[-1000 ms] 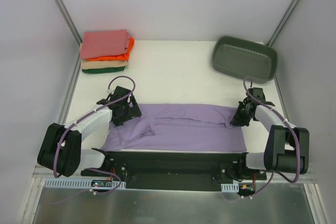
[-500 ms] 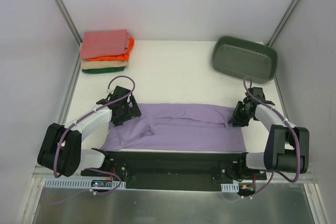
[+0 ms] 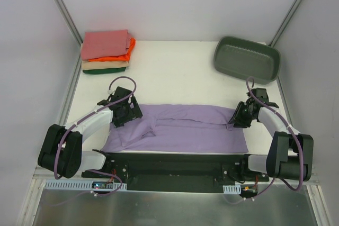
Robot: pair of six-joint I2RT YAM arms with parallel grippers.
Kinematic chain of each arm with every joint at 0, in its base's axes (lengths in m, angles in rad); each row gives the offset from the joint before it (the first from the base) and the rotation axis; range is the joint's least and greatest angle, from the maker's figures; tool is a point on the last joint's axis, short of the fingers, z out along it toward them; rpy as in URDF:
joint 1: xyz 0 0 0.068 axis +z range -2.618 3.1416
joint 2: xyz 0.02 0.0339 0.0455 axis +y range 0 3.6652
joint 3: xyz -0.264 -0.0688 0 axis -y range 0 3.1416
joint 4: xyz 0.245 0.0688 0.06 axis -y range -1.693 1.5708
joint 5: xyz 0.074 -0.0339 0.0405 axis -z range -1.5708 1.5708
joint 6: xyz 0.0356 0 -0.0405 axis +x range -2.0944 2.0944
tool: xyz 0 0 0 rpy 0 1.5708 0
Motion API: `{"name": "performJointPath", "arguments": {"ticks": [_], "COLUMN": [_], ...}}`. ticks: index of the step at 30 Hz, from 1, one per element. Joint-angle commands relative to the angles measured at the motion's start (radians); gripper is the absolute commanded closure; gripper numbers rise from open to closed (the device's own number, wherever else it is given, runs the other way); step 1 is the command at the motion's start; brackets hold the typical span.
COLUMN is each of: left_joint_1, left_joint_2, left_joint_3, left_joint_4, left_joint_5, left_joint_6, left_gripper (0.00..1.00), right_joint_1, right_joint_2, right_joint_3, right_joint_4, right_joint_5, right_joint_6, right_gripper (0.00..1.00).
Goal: Fold and stack the t-shirts
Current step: Fold the other side of the tshirt into a rectangle
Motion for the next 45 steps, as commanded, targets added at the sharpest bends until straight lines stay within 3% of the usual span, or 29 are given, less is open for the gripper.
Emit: {"name": "performJointPath", "arguments": {"ticks": [1,24,32,45], "left_joint_1": [0.015,0.016,0.016,0.018], "left_joint_2": [0.023,0.032,0.034,0.046], "left_joint_3": [-0.025,-0.019,-0.022,-0.019], "left_joint_4": [-0.024,-0.024,-0.024,-0.024], "left_joint_5": [-0.027,-0.023,-0.024,-0.019], "left_joint_6": [0.016,0.019,0.024,0.027], "left_gripper": [0.01,0.01,0.01,0.01], "right_joint_1": [0.009,0.029,0.029,0.027], "right_joint_2": [-0.005,-0.074,-0.03,0.015], "right_joint_3": [0.011,0.051,0.094,0.06], "right_joint_4": [-0.021,-0.096,-0.073,-0.11], "right_joint_5": [-0.025,0.012,-0.025,0.141], "right_joint_6": [-0.017,-0.057,-0.06,-0.028], "right_gripper": [0.66,0.66,0.66,0.66]}}
